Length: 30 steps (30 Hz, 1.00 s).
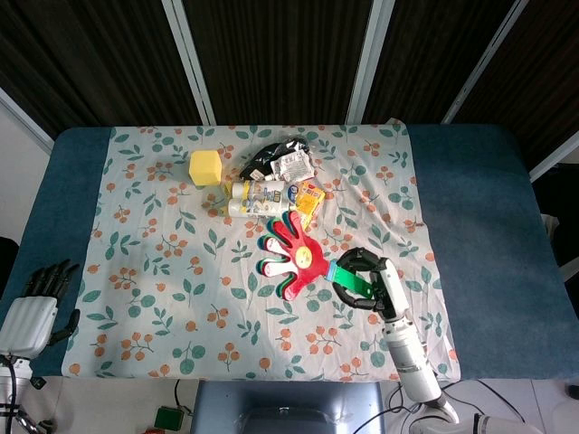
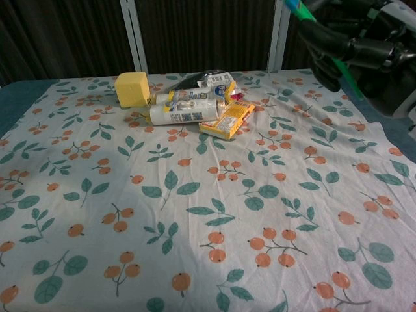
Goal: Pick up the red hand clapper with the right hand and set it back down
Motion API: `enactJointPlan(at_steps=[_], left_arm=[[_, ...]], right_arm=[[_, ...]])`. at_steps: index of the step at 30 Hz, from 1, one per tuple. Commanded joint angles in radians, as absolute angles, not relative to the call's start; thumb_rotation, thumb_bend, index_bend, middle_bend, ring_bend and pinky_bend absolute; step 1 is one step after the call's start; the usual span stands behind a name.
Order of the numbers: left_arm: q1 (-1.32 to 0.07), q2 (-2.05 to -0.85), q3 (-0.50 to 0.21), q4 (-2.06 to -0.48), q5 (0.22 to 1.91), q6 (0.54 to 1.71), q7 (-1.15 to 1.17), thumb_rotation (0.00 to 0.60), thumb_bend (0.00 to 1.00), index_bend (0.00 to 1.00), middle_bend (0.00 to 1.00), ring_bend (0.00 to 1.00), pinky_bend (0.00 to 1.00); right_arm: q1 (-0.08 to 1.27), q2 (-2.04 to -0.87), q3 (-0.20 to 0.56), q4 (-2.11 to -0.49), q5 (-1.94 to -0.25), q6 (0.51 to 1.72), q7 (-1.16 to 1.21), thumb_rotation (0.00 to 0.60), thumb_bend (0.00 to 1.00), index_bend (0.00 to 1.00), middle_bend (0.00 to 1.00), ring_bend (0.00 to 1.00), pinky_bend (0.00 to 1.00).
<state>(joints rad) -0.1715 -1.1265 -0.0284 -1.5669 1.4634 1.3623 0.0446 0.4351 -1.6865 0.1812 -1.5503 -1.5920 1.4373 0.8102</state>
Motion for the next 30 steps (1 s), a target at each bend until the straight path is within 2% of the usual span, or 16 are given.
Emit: enactJointPlan(at_steps=[1,3,4,12,18,20,23,25,27,30], left_arm=[[-0.172,-1.125,-0.027,-1.568,1.465,1.361,0.043,0.600,0.47,0.00,0.00,0.00,0.08],[-0.172,-1.123,-0.025,-1.568,1.470,1.361,0.040,0.600,0.47,0.00,0.00,0.00,0.08],[-0.172,-1.123,-0.025,-1.569,1.471,1.363,0.039,0.600,0.47,0.00,0.00,0.00,0.08],[-0.165,-1.119,-0.022,-1.569,1.478,1.376,0.028,0.600,0.47,0.00,0.00,0.00,0.08],[-0.165,-1.119,-0.020,-1.570,1.482,1.377,0.031,0.600,0.47,0.00,0.00,0.00,0.08],[-0.166,-1.120,-0.020,-1.571,1.483,1.376,0.033,0.600,0.47,0.00,0.00,0.00,0.08],[-0.167,-1.121,-0.020,-1.571,1.481,1.372,0.035,0.600,0.47,0.00,0.00,0.00,0.08],[-0.169,-1.121,-0.020,-1.571,1.480,1.368,0.037,0.600,0.47,0.00,0.00,0.00,0.08],[-0.169,-1.121,-0.020,-1.571,1.480,1.367,0.037,0.600,0.47,0.00,0.00,0.00,0.08],[-0.170,-1.121,-0.020,-1.571,1.478,1.366,0.037,0.600,0.47,0.00,0.00,0.00,0.08]], right_arm=[[0.518,-1.746,0.131,-1.392,-1.560,1.213,0.442,0.600,0.56,0.94,0.85,0.93,0.96],[0.543,-1.723,0.114,-1.399,-1.470,1.068,0.309,0.600,0.56,0.94,0.85,0.93,0.95],[0.545,-1.714,0.115,-1.412,-1.451,1.051,0.284,0.600,0.56,0.94,0.85,0.93,0.95],[0.528,-1.740,0.131,-1.417,-1.438,1.106,0.243,0.600,0.56,0.94,0.85,0.93,0.95],[0.533,-1.720,0.137,-1.406,-1.395,1.078,0.172,0.600,0.56,0.94,0.85,0.93,0.95],[0.539,-1.714,0.135,-1.392,-1.372,1.053,0.125,0.600,0.56,0.91,0.85,0.90,0.93],[0.552,-1.700,0.137,-1.384,-1.326,1.001,0.077,0.600,0.56,0.76,0.81,0.79,0.82],[0.561,-1.691,0.143,-1.383,-1.300,0.975,0.053,0.600,0.52,0.60,0.67,0.65,0.70],[0.565,-1.686,0.148,-1.385,-1.282,0.964,0.037,0.600,0.49,0.49,0.57,0.55,0.62],[0.568,-1.673,0.152,-1.388,-1.265,0.958,0.010,0.600,0.47,0.35,0.47,0.44,0.52]])
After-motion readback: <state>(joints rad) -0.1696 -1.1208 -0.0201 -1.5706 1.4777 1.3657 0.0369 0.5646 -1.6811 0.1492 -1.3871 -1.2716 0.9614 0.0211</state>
